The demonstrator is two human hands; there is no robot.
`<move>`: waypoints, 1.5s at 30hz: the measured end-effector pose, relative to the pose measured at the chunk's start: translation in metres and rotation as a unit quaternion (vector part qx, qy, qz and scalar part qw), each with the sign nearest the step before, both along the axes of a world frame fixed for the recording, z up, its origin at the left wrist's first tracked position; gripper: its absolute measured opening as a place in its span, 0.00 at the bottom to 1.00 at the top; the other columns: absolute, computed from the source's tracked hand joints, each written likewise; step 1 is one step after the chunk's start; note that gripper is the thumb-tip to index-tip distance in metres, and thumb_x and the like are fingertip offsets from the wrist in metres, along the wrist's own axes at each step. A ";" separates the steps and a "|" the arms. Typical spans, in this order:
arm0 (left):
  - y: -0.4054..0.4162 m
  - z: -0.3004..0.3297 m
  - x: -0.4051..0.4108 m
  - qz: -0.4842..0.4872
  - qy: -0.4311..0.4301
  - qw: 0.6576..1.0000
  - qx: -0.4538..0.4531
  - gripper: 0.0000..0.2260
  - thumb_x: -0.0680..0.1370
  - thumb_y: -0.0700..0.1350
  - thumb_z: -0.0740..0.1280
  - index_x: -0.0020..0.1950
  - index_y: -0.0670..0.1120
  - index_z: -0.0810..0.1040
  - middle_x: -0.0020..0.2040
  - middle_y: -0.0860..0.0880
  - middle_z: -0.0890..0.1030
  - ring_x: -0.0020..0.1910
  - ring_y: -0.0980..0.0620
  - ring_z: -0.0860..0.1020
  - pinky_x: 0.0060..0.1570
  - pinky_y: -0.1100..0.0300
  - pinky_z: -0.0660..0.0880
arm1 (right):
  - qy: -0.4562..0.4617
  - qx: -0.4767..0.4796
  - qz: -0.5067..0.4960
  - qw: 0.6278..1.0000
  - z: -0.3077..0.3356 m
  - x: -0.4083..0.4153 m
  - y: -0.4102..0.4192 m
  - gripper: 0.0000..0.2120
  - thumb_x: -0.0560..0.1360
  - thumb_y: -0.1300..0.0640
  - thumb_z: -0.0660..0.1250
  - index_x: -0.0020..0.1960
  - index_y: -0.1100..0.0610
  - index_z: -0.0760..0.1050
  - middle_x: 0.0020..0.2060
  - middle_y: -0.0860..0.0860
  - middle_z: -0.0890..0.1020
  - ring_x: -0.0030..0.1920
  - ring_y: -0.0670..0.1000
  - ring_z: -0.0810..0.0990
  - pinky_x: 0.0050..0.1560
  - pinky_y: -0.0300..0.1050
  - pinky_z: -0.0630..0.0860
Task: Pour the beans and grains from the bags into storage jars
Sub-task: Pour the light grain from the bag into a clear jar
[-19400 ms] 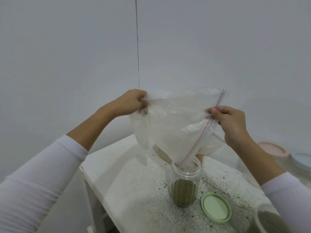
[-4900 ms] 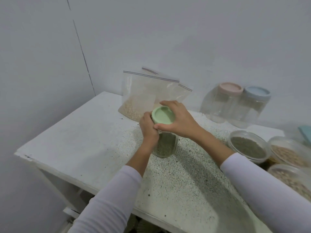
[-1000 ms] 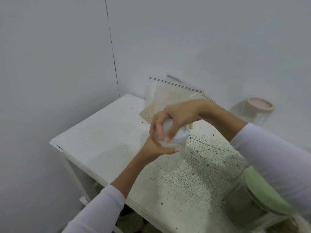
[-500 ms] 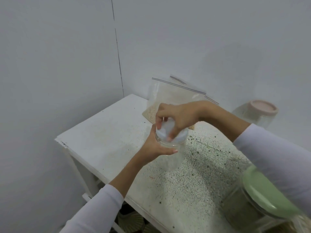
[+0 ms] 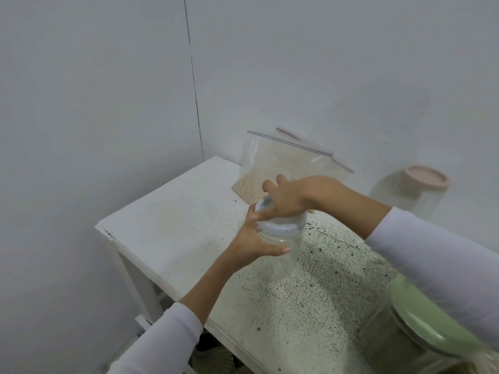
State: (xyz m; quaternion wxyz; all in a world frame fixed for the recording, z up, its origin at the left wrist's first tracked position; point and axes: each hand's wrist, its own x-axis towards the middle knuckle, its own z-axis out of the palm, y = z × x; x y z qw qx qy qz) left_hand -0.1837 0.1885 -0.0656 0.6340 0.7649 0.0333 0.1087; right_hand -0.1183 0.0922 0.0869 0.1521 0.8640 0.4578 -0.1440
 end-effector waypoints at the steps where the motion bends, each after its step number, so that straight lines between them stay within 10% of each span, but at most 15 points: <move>1: 0.000 0.001 0.000 0.001 -0.001 1.000 -0.006 0.51 0.57 0.50 0.81 0.73 0.57 0.56 0.68 0.57 0.70 0.66 0.62 0.70 0.61 0.63 0.71 | 0.008 -0.005 -0.015 1.000 -0.003 0.001 0.001 0.43 0.72 0.30 0.58 0.77 0.51 0.48 0.73 0.55 0.57 0.66 0.62 0.69 0.57 0.54 0.73; 8: -0.016 0.010 0.015 -0.025 -0.028 0.998 -0.051 0.50 0.61 0.36 0.80 0.74 0.52 0.54 0.67 0.51 0.71 0.61 0.63 0.75 0.54 0.67 0.74 | 0.027 -0.025 0.022 0.999 0.019 0.014 -0.008 0.41 0.69 0.42 0.71 0.74 0.49 0.52 0.65 0.51 0.63 0.57 0.56 0.71 0.53 0.50 0.76; 15: -0.025 0.005 0.023 -0.031 -0.040 0.999 -0.010 0.50 0.62 0.37 0.81 0.72 0.59 0.53 0.70 0.54 0.64 0.69 0.58 0.68 0.64 0.48 0.73 | 0.021 -0.068 0.105 0.992 0.004 0.025 -0.022 0.41 0.65 0.59 0.76 0.70 0.45 0.56 0.66 0.49 0.58 0.65 0.55 0.61 0.58 0.56 0.74; 23: -0.026 0.008 0.026 -0.036 -0.028 0.999 0.005 0.51 0.59 0.44 0.82 0.70 0.68 0.54 0.69 0.45 0.67 0.68 0.51 0.71 0.64 0.52 0.73 | 0.084 0.007 0.111 0.990 0.000 0.039 -0.030 0.39 0.62 0.63 0.74 0.67 0.43 0.63 0.60 0.48 0.61 0.63 0.56 0.65 0.58 0.58 0.74; 28: -0.018 0.010 0.022 -0.046 -0.010 0.999 -0.007 0.49 0.58 0.43 0.81 0.71 0.56 0.57 0.66 0.49 0.71 0.63 0.57 0.74 0.61 0.59 0.74 | 0.217 0.149 0.106 0.959 0.015 0.045 -0.041 0.34 0.61 0.64 0.73 0.60 0.43 0.65 0.60 0.49 0.64 0.62 0.55 0.68 0.56 0.56 0.77; 30: -0.018 0.012 0.020 -0.027 0.001 1.000 0.012 0.45 0.55 0.50 0.80 0.67 0.57 0.61 0.65 0.53 0.72 0.64 0.59 0.72 0.65 0.56 0.71 | 0.350 0.264 0.044 0.898 0.022 0.053 -0.050 0.33 0.60 0.57 0.71 0.61 0.42 0.65 0.62 0.51 0.67 0.60 0.54 0.74 0.53 0.51 0.80; 34: -0.012 0.017 0.018 -0.001 0.002 1.000 0.029 0.48 0.54 0.55 0.79 0.70 0.52 0.62 0.63 0.57 0.72 0.59 0.69 0.71 0.61 0.61 0.71 | 0.611 0.461 -0.104 0.635 0.008 0.089 -0.072 0.36 0.53 0.51 0.76 0.60 0.57 0.71 0.55 0.59 0.79 0.51 0.60 0.82 0.48 0.57 0.79; 39: -0.010 0.017 0.018 -0.003 0.004 1.000 0.016 0.47 0.54 0.54 0.79 0.70 0.54 0.62 0.64 0.59 0.72 0.59 0.70 0.72 0.57 0.67 0.70 | 0.701 0.492 -0.265 0.443 -0.034 0.120 -0.092 0.39 0.63 0.40 0.68 0.68 0.60 0.68 0.63 0.67 0.74 0.60 0.73 0.73 0.58 0.72 0.68; 41: -0.011 0.015 0.021 -0.001 0.006 1.000 0.011 0.46 0.54 0.54 0.79 0.69 0.56 0.62 0.63 0.60 0.72 0.58 0.71 0.72 0.56 0.69 0.70 | 0.656 0.471 -0.292 0.513 -0.044 0.124 -0.096 0.27 0.70 0.46 0.64 0.63 0.60 0.70 0.57 0.65 0.77 0.55 0.69 0.78 0.53 0.68 0.74; 45: -0.011 0.017 0.026 -0.006 0.014 1.000 0.003 0.47 0.53 0.54 0.79 0.69 0.57 0.61 0.64 0.61 0.71 0.61 0.71 0.70 0.60 0.67 0.69 | 0.380 0.283 -0.313 0.823 -0.069 0.136 -0.095 0.18 0.73 0.63 0.69 0.59 0.67 0.69 0.49 0.60 0.78 0.44 0.58 0.82 0.38 0.47 0.82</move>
